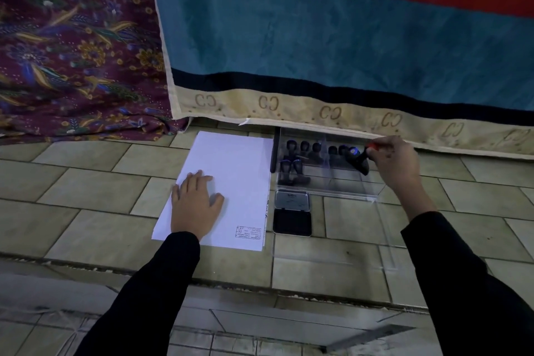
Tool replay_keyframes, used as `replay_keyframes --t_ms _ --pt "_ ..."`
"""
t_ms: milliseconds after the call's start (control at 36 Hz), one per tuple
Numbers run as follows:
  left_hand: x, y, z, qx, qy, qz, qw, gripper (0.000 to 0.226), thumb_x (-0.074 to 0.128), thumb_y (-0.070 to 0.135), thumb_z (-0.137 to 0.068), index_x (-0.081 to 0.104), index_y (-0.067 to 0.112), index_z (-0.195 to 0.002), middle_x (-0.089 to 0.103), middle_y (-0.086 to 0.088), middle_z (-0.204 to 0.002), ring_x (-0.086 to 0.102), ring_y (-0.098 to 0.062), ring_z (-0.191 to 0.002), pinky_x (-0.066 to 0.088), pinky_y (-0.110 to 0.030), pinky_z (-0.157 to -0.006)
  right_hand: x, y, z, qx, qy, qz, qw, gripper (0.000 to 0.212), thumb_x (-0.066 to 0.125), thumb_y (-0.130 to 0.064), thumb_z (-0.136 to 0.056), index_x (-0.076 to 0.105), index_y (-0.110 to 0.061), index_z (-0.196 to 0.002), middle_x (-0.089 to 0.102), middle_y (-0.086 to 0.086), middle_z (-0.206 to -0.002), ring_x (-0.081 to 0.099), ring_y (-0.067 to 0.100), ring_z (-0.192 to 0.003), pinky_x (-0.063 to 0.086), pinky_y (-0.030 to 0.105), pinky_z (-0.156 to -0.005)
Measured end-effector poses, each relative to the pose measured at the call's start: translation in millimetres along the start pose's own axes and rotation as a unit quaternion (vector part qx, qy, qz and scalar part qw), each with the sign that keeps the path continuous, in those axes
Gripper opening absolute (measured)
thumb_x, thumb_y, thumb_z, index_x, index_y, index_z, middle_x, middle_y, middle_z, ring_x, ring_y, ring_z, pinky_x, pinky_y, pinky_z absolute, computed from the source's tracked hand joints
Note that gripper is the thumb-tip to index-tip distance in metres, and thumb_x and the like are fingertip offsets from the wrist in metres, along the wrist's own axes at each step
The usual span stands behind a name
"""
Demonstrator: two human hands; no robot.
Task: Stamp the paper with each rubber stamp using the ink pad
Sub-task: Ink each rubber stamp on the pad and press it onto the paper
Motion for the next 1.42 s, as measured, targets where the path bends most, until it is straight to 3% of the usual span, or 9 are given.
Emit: replay_keyframes --t_ms 194,333,528,722,833,972,1139,1306,1417 --pt "-0.9 1.3 -0.4 0.002 0.002 -0.003 1.0 0.046 0.052 0.03 -0.092 0.046 0.016 -0.135 0.036 -0.005 -0.153 0.023 -0.023 -0.145 0.01 -0.047 -0.119 41.3 17.2 -5.7 0.004 -0.094 0.091 0.991 0.025 0.066 -0.007 -0.083 0.065 -0.005 -0.108 0.069 0.014 -0.105 0.061 0.025 -0.091 0.037 0.02 -0.076" --pt "-0.6 0.5 0.3 -0.001 -0.001 -0.001 1.0 0.046 0.051 0.031 -0.092 0.045 0.017 -0.136 0.034 -0.003 -0.154 0.02 -0.022 -0.146 0.008 -0.045 -0.119 59.8 17.0 -9.7 0.009 -0.13 0.125 0.984 0.014 0.068 -0.01 -0.081 0.063 -0.006 -0.094 0.064 0.013 -0.085 0.059 0.026 -0.081 0.037 0.025 -0.07" --pt "0.0 0.0 -0.2 0.002 -0.002 -0.004 1.0 0.046 0.052 0.03 -0.092 0.046 0.016 -0.135 0.036 -0.005 -0.153 0.023 -0.023 -0.145 0.01 -0.047 -0.119 82.6 15.6 -9.3 0.006 -0.206 0.228 0.952 0.015 0.065 -0.013 -0.086 0.073 -0.003 -0.095 0.071 0.016 -0.102 0.063 0.027 -0.097 0.046 0.031 -0.083" --pt "-2.2 -7.9 -3.2 -0.016 -0.008 0.072 0.997 0.051 0.059 0.031 -0.09 0.045 0.018 -0.137 0.035 -0.001 -0.154 0.021 -0.018 -0.146 0.005 -0.04 -0.119 77.0 -28.8 -4.4 -0.061 -0.119 0.286 0.949 0.02 0.052 -0.014 -0.092 0.064 0.002 -0.089 0.065 0.021 -0.092 0.063 0.034 -0.086 0.045 0.035 -0.064" --pt "-4.0 -12.6 -6.1 -0.036 -0.006 0.129 0.991 0.05 0.065 0.028 -0.088 0.048 0.021 -0.135 0.039 0.0 -0.152 0.024 -0.015 -0.145 0.004 -0.036 -0.118 114.0 -63.6 8.4 -0.13 -0.168 0.226 0.951 0.018 0.053 -0.013 -0.091 0.066 -0.005 -0.1 0.068 0.016 -0.102 0.063 0.029 -0.092 0.05 0.033 -0.078" --pt "2.7 -34.4 -11.5 -0.144 -0.028 0.354 0.924 0.038 0.064 0.024 -0.09 0.056 0.032 -0.126 0.049 0.007 -0.142 0.036 -0.019 -0.137 0.024 -0.041 -0.117 156.9 -69.0 26.9 -0.141 -0.263 0.215 0.93 0.025 0.056 -0.012 -0.091 0.062 -0.008 -0.115 0.065 0.015 -0.116 0.059 0.03 -0.11 0.047 0.034 -0.092" --pt "5.4 -48.6 -14.8 -0.195 -0.037 0.496 0.845 0.03 0.059 0.03 -0.091 0.057 0.034 -0.121 0.054 0.017 -0.128 0.048 -0.006 -0.12 0.034 -0.021 -0.089 167.9 -66.0 25.2 -0.105 -0.267 0.223 0.932 0.017 0.055 -0.011 -0.091 0.061 -0.006 -0.106 0.062 0.019 -0.112 0.058 0.034 -0.105 0.051 0.037 -0.086" --pt "-4.7 -40.6 -27.6 -0.133 -0.051 0.319 0.937 0.032 0.058 0.028 -0.093 0.056 0.025 -0.125 0.06 0.006 -0.129 0.056 -0.017 -0.117 0.035 -0.043 -0.111 158.7 -62.2 19.1 -0.09 -0.231 0.189 0.95 0.011 0.064 -0.009 -0.086 0.054 -0.009 -0.087 0.062 0.019 -0.106 0.058 0.028 -0.092 0.045 0.034 -0.071" --pt "-29.0 -10.2 -28.1 -0.027 0.02 0.12 0.992 0.033 0.06 0.031 -0.091 0.059 0.023 -0.122 0.062 0.002 -0.126 0.057 -0.023 -0.111 0.034 -0.046 -0.106 143.7 -62.5 14.1 -0.083 -0.204 0.098 0.971 0.027 0.07 -0.009 -0.081 0.061 -0.006 -0.107 0.063 0.012 -0.104 0.059 0.022 -0.09 0.045 0.026 -0.076"
Point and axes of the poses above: each hand's wrist, its own z-axis away from the middle knuckle, its own x-axis out of the palm, y = z × x, the point moved 10 cm from there along -z, towards the middle knuckle
